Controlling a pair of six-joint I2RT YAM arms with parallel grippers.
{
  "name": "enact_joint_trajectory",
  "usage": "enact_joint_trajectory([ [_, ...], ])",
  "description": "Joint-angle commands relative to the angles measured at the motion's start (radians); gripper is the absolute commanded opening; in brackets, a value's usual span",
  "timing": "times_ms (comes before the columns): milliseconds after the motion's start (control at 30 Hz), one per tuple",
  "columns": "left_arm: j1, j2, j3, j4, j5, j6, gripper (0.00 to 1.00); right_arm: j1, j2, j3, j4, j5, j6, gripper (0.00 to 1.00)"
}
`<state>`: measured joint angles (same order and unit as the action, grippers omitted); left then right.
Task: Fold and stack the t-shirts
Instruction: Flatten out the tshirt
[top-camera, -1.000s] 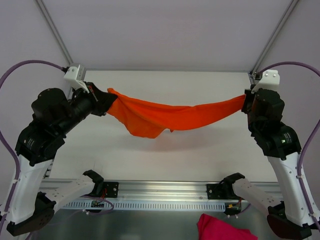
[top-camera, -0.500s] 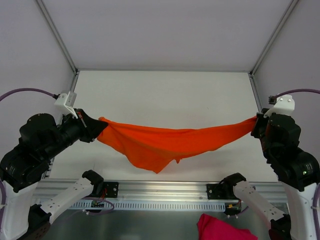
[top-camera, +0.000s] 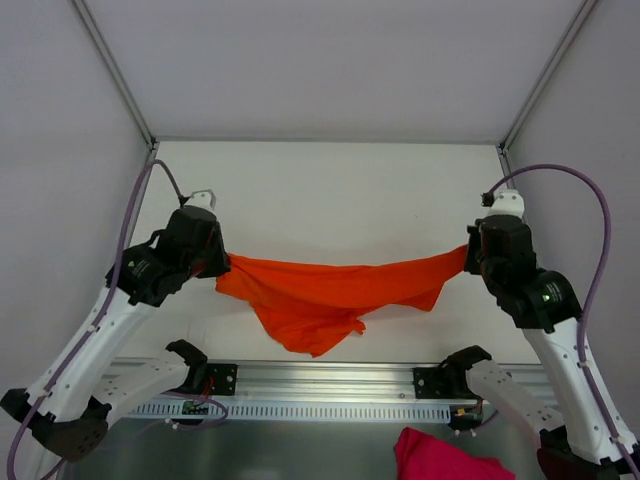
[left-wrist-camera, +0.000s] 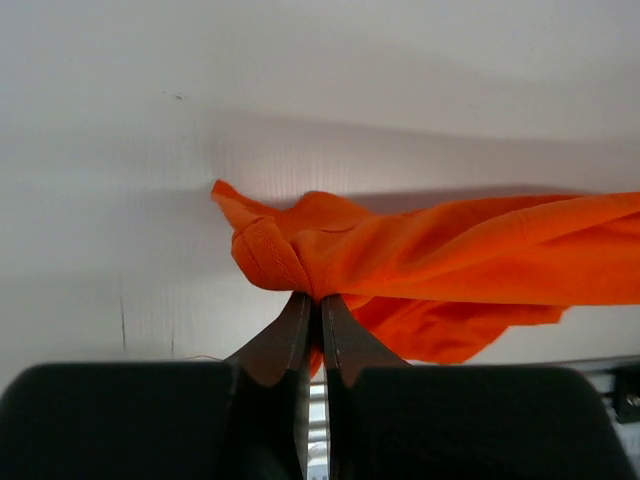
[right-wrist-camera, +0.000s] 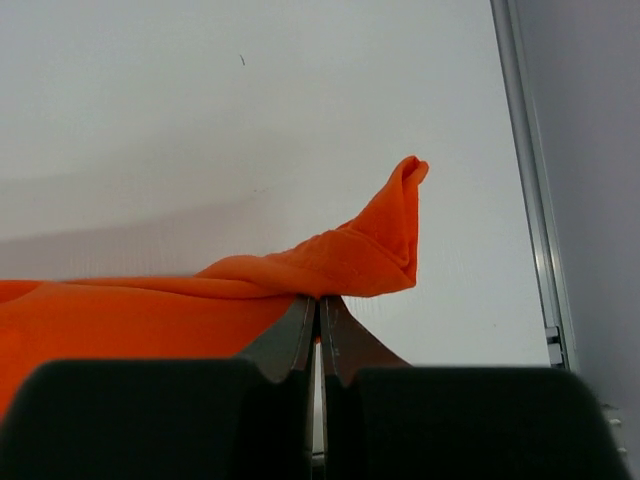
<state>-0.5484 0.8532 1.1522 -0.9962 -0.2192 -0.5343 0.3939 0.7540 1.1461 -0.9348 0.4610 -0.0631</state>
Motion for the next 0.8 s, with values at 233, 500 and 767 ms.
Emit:
enact_joint_trajectory([
  [233,0.008,0.225,-0.104,0.286,-0.155,0.016,0.0,-0.001,0.234,-0.158,0.375,-0.035,-0.036,0.01],
  [500,0.008,0.297,-0.137,0.448,-0.197,0.036,0.5,0.046,0.343,-0.183,0.453,0.065,-0.098,0.58],
  [767,0.007,0.27,-0.036,0.453,-0.158,0.08,0.99,0.072,0.228,-0.174,0.321,0.048,-0.047,0.69],
])
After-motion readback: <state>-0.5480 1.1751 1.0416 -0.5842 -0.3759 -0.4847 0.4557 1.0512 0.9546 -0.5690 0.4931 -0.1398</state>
